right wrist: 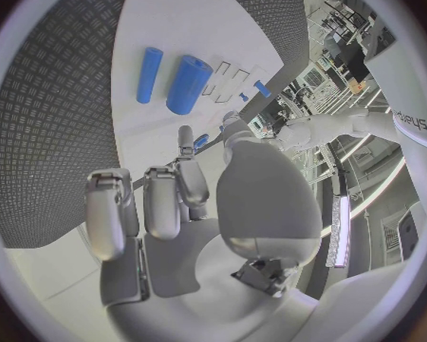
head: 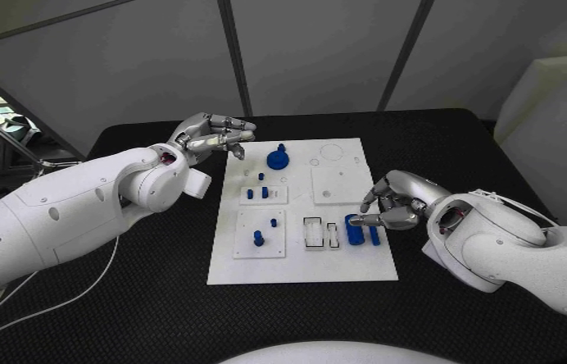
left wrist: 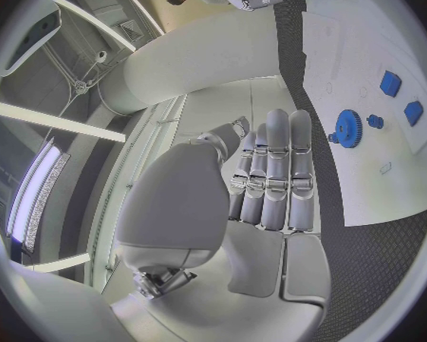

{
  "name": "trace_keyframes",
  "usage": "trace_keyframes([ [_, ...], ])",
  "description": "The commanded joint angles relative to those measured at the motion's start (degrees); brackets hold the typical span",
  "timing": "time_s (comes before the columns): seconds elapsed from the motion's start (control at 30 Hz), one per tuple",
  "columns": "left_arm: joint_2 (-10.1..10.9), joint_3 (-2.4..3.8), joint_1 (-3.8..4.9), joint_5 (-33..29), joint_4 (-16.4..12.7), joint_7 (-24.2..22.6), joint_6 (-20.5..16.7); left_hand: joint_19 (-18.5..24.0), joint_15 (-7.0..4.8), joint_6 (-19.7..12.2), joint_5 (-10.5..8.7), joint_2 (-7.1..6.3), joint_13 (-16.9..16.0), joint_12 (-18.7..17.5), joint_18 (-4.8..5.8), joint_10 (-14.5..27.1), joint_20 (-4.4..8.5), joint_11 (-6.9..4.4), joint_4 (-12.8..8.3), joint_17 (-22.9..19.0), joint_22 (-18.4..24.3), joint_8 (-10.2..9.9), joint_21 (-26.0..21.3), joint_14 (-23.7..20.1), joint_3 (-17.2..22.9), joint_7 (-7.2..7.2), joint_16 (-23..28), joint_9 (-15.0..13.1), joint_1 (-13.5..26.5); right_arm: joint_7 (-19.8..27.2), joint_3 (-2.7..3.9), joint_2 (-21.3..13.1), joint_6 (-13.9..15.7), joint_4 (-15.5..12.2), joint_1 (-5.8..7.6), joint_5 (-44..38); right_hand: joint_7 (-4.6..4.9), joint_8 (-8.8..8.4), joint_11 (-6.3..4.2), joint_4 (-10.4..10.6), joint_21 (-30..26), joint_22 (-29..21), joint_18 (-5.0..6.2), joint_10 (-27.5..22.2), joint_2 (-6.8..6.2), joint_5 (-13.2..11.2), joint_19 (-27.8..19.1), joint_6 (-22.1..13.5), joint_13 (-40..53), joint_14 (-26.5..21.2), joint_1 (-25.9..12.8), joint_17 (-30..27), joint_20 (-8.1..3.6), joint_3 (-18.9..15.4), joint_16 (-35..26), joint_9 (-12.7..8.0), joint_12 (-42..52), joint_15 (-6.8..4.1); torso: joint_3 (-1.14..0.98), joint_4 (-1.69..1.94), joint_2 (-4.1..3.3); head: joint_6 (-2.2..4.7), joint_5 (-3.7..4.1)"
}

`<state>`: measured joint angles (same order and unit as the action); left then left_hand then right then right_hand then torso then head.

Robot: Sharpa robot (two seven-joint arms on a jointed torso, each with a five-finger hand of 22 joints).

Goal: Assemble the parts on the task board

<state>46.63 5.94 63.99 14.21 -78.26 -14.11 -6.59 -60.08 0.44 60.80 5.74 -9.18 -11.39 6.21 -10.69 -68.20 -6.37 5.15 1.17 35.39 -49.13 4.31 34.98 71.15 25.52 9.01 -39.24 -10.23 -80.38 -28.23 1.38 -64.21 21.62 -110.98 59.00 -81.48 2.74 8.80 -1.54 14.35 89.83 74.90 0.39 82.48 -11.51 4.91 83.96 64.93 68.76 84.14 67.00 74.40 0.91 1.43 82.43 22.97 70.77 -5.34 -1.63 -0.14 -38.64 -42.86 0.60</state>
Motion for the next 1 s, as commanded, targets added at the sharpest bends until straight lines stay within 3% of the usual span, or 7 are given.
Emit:
trace_keyframes([
  [0.03,0.05,0.02,0.06,-0.26,-0.19,-0.33,0.09,0.04,0.2,-0.35,-0.39,0.44,-0.05,0.27,0.26,0.3,-0.3,0.03,0.03,-0.06,0.08,-0.28,-0.17,-0.11,-0.27,0.1,0.26,-0.09,0.29,-4.63,0.0,0.58,-1.54,-0.01,-0.52,-4.6,-0.01,-0.4,0.01,1.25,0.17,15.1,-0.39,-0.63,-0.31,0.57,6.04,-0.58,0.15,2.92,0.33,0.01,0.07,-1.67,0.16,1.14,0.19,-0.05,0.01,0.15,-0.06,-0.05,0.01],
  [0.23,0.17,0.01,0.06,-0.26,-0.19,-0.34,0.08,0.04,0.2,-0.35,-0.39,0.44,-0.05,0.27,0.26,0.3,-0.3,0.03,0.03,-0.06,0.08,-0.28,-0.17,-0.11,-0.27,0.1,0.26,-0.09,0.29,-6.22,-0.02,1.39,-2.38,0.63,-1.28,-6.16,-0.02,-0.5,-0.03,2.35,0.17,15.1,-0.39,-0.67,-0.14,1.26,6.04,-0.52,0.43,2.95,0.04,0.24,0.09,-3.14,0.25,2.37,0.19,-0.06,0.02,0.09,-0.07,-0.19,-0.15],
  [1.0,0.26,0.0,0.06,-0.26,-0.26,-0.2,0.41,0.04,0.2,-0.35,-0.39,0.44,-0.05,0.27,0.26,0.3,-0.3,0.03,0.03,-0.06,0.08,-0.28,-0.17,-0.11,-0.27,0.1,0.26,-0.09,0.29,-8.8,-0.05,5.01,-6.12,3.74,-3.39,-8.14,-0.26,-0.46,-0.21,2.23,0.17,15.1,-0.39,-0.69,1.14,1.85,6.04,0.14,0.76,2.97,0.84,0.51,0.0,-3.22,0.31,4.28,0.09,-0.18,0.05,0.15,-0.06,-0.81,-0.56],
])
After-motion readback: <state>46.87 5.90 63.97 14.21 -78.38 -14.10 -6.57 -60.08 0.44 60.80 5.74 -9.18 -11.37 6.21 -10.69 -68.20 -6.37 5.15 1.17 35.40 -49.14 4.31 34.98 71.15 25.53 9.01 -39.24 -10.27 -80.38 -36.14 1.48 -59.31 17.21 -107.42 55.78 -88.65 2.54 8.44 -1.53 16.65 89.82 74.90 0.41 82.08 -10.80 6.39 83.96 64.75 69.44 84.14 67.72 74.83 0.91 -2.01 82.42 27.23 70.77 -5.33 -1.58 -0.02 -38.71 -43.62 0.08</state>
